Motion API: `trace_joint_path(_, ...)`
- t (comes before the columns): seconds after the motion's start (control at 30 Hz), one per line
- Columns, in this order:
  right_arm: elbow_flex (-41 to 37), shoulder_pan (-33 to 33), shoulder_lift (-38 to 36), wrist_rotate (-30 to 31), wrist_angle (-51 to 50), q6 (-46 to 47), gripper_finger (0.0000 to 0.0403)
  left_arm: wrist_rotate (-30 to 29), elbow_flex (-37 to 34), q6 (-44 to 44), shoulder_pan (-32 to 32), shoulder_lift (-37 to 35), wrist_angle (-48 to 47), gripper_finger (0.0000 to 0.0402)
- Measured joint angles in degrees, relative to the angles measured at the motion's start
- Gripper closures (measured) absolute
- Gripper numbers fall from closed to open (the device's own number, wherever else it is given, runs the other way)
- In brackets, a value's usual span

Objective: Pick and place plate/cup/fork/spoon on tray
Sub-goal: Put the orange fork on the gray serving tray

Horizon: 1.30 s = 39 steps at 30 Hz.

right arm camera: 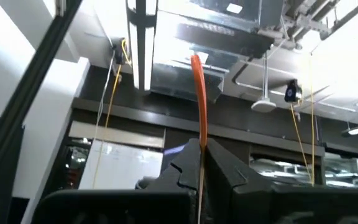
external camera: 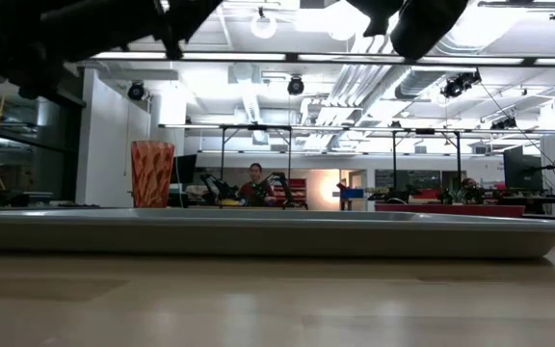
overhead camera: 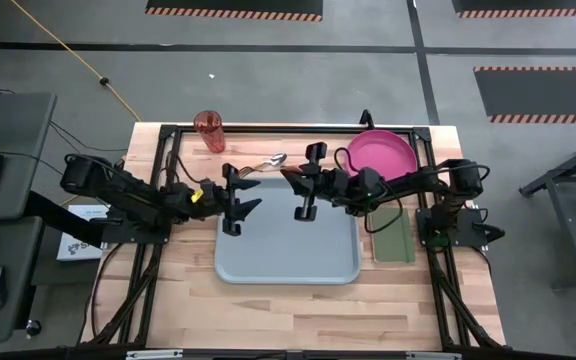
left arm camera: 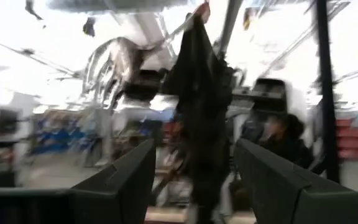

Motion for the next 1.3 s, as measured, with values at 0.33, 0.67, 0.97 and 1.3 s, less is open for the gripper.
trace_joint_path(0.33,3.8,0.3,0.0,-2.3,0.0,-0.5,0.0403,8.3,8.4,-4.5,-0.1,0.5,0.0,0.0190)
trace_joint_path(0.67,4.0,0.3,0.0,-2.3,-1.0,-0.5,0.0403,8.2,14.5,-1.9,-0.1,0.1,0.0,0.0190)
trace_joint_path(0.97,4.0,0.3,0.0,-2.3,-2.8,-0.5,0.0403,7.2,17.0,0.6,-0.1,0.1,0.0,0.0190)
trace_joint_path(1.3,4.0,0.2,-0.1,-1.7,-4.5,-0.5,0.0403,6.8,17.0,0.6,0.9,0.1,0.0,0.0190)
